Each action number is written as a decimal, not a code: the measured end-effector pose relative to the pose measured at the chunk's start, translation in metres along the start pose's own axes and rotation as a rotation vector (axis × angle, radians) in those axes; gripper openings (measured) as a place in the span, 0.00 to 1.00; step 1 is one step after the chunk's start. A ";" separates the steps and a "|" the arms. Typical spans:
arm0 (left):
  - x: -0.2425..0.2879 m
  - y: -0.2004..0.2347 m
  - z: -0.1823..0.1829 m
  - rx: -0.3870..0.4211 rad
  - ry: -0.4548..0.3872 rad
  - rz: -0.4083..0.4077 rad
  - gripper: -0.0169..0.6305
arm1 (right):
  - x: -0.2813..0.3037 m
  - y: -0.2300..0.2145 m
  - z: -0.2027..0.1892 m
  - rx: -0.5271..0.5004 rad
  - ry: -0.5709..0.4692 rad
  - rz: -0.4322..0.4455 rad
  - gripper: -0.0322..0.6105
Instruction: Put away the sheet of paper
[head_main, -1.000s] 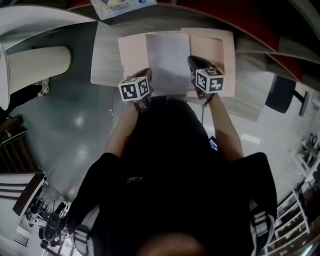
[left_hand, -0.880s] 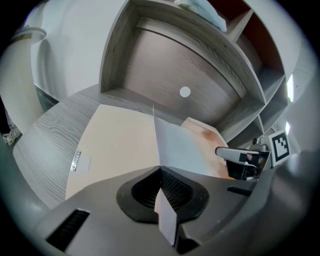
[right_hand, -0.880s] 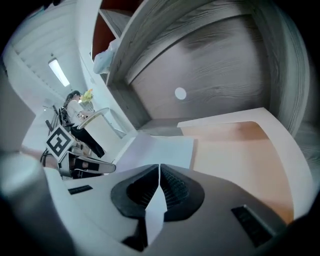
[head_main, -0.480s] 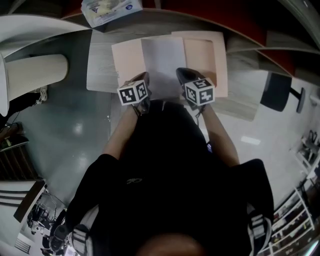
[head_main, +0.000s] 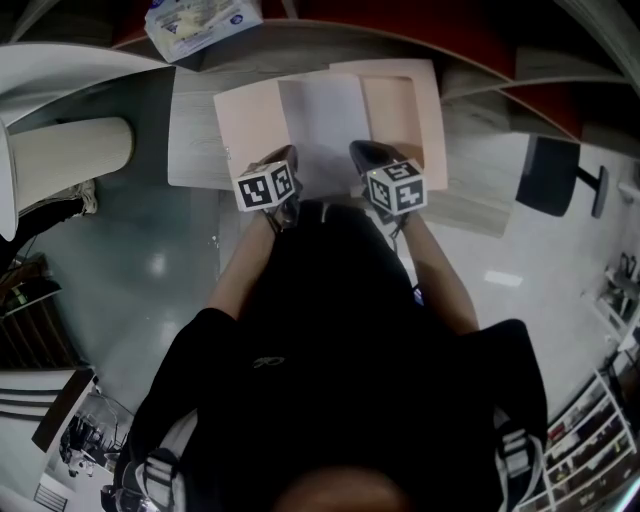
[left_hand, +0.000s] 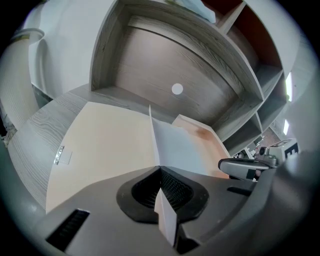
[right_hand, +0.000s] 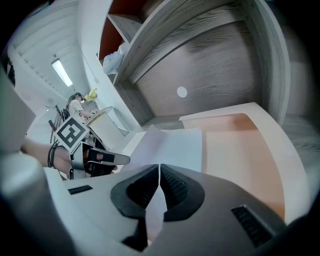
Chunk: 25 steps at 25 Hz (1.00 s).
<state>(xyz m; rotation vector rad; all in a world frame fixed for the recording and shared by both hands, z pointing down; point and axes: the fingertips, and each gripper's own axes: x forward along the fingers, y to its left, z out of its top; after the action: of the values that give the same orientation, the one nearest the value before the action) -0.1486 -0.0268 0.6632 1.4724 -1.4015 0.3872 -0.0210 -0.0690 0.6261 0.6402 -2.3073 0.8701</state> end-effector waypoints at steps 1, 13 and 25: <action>0.000 -0.001 0.000 0.000 0.000 0.000 0.09 | -0.001 -0.001 -0.001 0.000 0.002 -0.003 0.09; 0.007 -0.009 -0.002 -0.023 0.003 -0.006 0.09 | -0.012 -0.009 -0.004 0.002 -0.011 -0.010 0.09; 0.013 -0.019 -0.002 0.002 0.020 -0.015 0.09 | -0.019 -0.016 -0.003 0.024 -0.032 -0.021 0.09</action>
<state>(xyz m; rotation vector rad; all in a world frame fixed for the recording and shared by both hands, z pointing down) -0.1277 -0.0358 0.6657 1.4763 -1.3738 0.3925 0.0036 -0.0729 0.6223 0.6927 -2.3177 0.8844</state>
